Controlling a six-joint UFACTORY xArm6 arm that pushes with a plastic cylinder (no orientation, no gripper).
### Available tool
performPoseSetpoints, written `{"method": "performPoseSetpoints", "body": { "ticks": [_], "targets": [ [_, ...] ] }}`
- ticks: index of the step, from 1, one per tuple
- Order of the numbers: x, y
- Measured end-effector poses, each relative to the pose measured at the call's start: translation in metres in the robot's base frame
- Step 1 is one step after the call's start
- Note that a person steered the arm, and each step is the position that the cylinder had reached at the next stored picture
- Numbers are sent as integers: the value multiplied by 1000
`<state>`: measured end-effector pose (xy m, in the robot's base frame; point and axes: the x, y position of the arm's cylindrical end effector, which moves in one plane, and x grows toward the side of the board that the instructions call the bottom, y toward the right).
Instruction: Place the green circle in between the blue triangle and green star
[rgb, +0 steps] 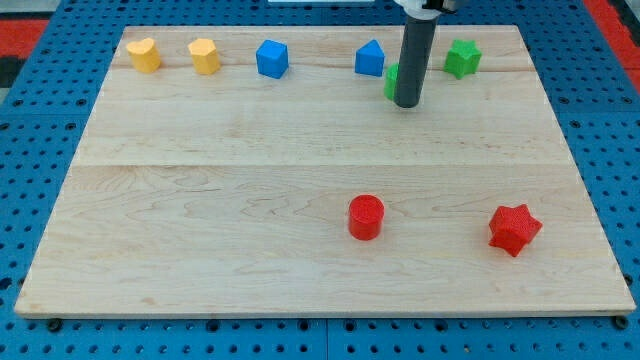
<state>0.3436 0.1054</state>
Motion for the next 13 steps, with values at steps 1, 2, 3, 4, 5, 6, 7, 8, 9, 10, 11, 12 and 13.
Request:
{"method": "performPoseSetpoints", "body": {
  "ticks": [1, 2, 3, 4, 5, 6, 7, 8, 9, 10, 11, 12, 13],
  "targets": [
    [2, -2],
    [-2, -12],
    [-17, -22],
    [-16, 0],
    [-20, 4],
    [-20, 4],
    [-20, -2],
    [-26, -14],
    [-38, -14],
    [-45, -15],
    [-45, -15],
    [-16, -15],
    [49, 13]
  ]
}}
